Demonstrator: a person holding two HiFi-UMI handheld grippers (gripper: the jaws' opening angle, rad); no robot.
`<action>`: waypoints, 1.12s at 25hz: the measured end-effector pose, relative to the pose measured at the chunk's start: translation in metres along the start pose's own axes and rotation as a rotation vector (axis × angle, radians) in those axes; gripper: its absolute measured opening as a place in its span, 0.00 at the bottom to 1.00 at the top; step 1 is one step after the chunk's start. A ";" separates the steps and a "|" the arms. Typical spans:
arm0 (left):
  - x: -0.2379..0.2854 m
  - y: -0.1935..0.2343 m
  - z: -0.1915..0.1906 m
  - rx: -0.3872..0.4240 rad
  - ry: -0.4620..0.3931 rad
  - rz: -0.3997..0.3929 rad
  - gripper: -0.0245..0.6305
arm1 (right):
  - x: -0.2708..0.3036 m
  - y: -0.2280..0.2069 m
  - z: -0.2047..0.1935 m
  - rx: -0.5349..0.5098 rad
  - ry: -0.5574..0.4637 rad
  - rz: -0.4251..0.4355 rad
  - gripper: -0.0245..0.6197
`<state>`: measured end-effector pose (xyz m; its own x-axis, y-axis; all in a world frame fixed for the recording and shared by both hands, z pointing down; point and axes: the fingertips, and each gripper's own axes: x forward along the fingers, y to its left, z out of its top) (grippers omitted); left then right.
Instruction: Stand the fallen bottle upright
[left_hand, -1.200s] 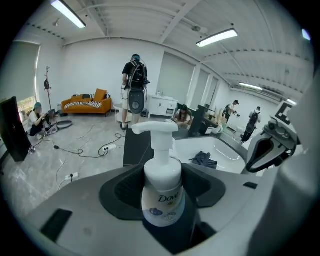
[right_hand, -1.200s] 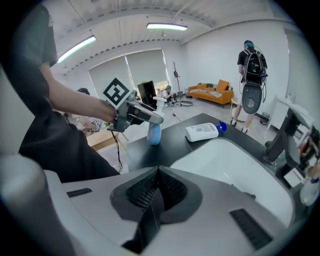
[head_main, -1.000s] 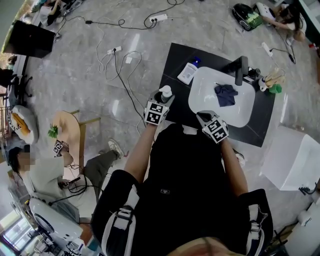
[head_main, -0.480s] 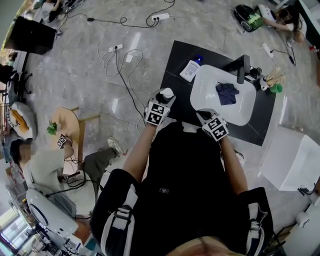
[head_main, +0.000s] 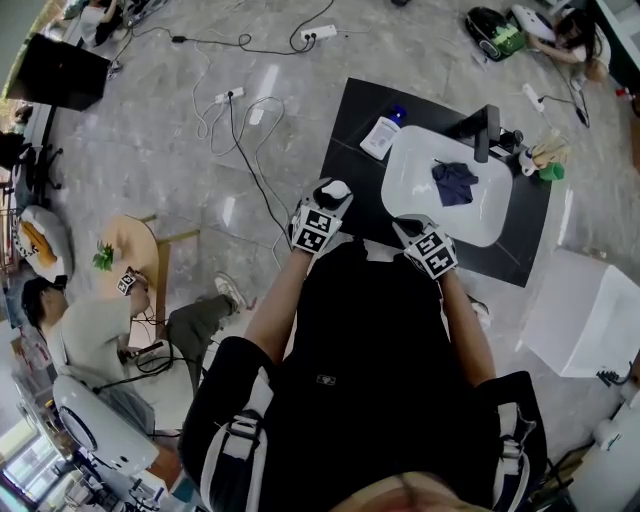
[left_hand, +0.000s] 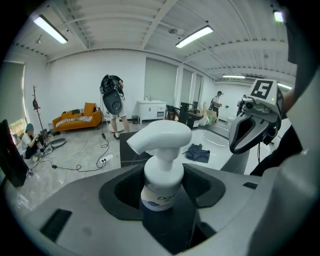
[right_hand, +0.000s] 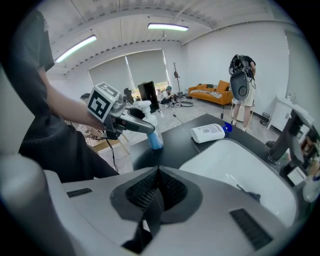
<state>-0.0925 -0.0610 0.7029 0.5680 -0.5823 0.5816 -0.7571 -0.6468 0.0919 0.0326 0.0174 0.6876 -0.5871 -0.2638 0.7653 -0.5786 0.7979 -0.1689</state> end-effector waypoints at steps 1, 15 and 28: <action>0.002 -0.001 -0.002 0.008 -0.006 -0.002 0.40 | 0.000 0.000 0.001 0.007 -0.005 0.001 0.13; -0.023 -0.003 0.002 -0.074 -0.057 0.020 0.41 | -0.005 -0.007 0.008 -0.052 -0.007 0.016 0.13; -0.068 -0.022 -0.014 -0.237 -0.095 0.164 0.30 | -0.017 -0.011 0.032 -0.174 -0.047 0.112 0.13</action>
<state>-0.1191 -0.0004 0.6724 0.4513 -0.7203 0.5268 -0.8891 -0.4136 0.1960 0.0311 -0.0045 0.6570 -0.6706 -0.1897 0.7172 -0.4038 0.9043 -0.1384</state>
